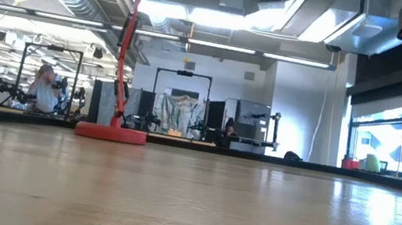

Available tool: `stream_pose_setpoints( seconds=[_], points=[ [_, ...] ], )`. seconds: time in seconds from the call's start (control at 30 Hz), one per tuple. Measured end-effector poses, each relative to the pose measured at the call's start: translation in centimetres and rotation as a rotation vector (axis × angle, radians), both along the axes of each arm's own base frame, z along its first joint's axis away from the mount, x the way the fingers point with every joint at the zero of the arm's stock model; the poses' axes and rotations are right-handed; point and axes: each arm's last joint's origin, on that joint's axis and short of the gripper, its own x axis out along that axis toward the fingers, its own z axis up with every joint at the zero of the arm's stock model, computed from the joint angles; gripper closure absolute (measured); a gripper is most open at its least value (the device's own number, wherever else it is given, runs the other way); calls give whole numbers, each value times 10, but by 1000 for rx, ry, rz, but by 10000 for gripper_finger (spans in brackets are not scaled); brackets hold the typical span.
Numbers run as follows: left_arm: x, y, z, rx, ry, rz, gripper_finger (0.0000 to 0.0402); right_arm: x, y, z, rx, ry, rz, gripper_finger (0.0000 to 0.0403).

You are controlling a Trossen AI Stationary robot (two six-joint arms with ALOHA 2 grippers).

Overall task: Pick & Place food coloring
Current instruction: Put the big blue bottle into the transparent container

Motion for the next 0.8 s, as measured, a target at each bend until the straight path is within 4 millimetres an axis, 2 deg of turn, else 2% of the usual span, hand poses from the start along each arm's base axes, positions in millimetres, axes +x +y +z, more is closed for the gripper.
stream_pose_setpoints(
  seconds=[0.2, 0.37, 0.47, 0.63, 0.8],
  points=[
    [27, 31, 15, 137, -184, -100, 283, 0, 0, 0, -24, -2, 58, 244],
    [73, 70, 25, 276, -377, -320, 286, 0, 0, 0, -42, -3, 99, 244],
    [104, 96, 30, 319, -471, -469, 285, 0, 0, 0, -55, -3, 129, 244],
    [149, 150, 42, 333, -637, -683, 287, 0, 0, 0, -75, -3, 175, 244],
    [169, 201, 70, 363, -654, -807, 287, 0, 0, 0, -76, 1, 178, 244]
  ],
)
